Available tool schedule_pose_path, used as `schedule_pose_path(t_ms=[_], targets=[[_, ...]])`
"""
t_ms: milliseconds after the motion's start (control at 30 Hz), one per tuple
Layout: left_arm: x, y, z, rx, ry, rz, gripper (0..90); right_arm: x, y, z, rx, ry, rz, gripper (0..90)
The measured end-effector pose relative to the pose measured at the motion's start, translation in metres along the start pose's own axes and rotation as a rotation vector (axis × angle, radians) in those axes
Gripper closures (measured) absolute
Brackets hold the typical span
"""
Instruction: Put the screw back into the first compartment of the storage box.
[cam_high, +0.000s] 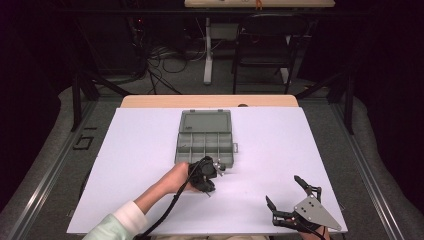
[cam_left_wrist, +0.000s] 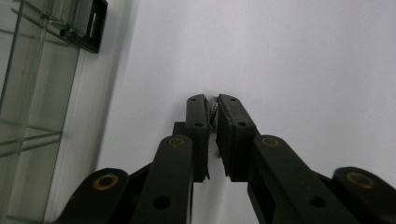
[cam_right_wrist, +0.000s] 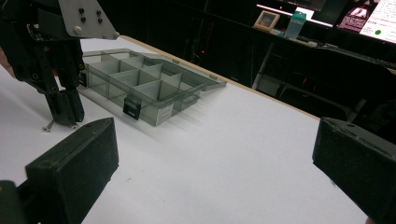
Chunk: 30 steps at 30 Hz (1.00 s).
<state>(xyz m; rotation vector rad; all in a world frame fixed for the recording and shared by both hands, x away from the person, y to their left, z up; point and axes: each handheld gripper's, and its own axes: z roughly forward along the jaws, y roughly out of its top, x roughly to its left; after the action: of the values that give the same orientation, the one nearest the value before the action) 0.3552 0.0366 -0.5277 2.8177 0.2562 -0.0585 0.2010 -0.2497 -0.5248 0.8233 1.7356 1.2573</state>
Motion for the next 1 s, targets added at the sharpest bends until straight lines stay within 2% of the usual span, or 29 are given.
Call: schedule_pose_path(t_ms=[167,200,400,600,700,867,1000], targets=[[-0.005,0.0,0.0,0.007,0.027,0.004,86.8,0.0,0.0,0.0,0.003,0.003,-0.002,0.0],[-0.005,0.0,0.001,-0.004,0.032,0.003,87.0,0.0,0.0,0.0,0.003,0.003,-0.002,0.0],[-0.003,-0.001,-0.001,0.001,0.027,-0.014,87.6,0.0,0.0,0.0,0.003,0.0,-0.003,0.0],[0.0,-0.002,-0.01,-0.028,0.038,-0.026,87.6,0.0,0.0,0.0,0.005,0.0,-0.004,0.0],[0.002,-0.004,-0.015,-0.02,0.046,-0.025,87.6,0.0,0.0,-0.001,0.007,0.002,-0.003,0.0],[0.005,-0.011,-0.023,-0.037,0.057,-0.053,87.5,0.0,0.0,0.0,0.007,0.001,-0.003,0.0],[0.009,-0.016,-0.031,-0.039,0.075,-0.061,87.5,0.0,0.0,0.0,0.01,0.002,-0.004,0.0]])
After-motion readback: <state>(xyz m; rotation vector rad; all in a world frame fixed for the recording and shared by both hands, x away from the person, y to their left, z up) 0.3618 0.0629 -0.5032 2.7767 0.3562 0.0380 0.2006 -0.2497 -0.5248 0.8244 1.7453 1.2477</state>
